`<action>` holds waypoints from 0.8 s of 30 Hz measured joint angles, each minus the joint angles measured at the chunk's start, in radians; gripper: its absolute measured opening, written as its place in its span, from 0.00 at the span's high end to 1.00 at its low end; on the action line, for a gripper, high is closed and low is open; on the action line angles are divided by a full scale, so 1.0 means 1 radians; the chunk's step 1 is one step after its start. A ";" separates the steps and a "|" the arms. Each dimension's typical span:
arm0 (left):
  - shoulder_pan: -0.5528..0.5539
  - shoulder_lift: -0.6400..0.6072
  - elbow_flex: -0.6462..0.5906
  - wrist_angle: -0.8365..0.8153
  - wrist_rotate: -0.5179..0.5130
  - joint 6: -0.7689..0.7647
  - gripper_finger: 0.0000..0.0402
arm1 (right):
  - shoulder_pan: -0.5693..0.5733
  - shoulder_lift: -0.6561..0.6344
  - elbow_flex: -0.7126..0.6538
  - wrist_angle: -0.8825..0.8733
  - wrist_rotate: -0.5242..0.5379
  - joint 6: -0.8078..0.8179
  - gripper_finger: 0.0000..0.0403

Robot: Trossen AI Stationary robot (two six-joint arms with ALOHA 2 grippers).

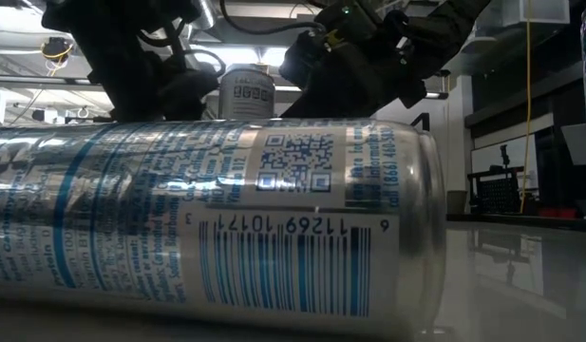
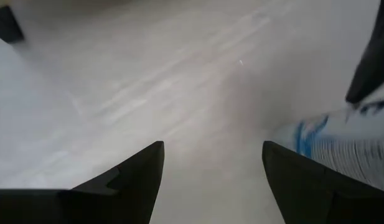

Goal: Place canned beverage on shelf
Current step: Put the white blue soda can on the shelf

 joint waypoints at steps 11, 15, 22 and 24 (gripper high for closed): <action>-0.001 -0.038 0.000 -0.008 0.096 0.043 0.34 | -0.002 0.000 0.000 -0.031 0.053 -0.008 0.03; -0.005 -0.056 0.000 -0.008 0.219 0.084 0.34 | -0.002 0.000 0.000 -0.032 0.055 -0.030 0.03; -0.054 -0.060 0.000 0.071 0.268 0.010 0.34 | -0.003 0.000 0.000 -0.058 0.056 -0.031 0.03; -0.069 -0.060 0.000 0.121 0.255 -0.015 0.34 | -0.003 0.000 0.000 -0.064 0.056 -0.031 0.03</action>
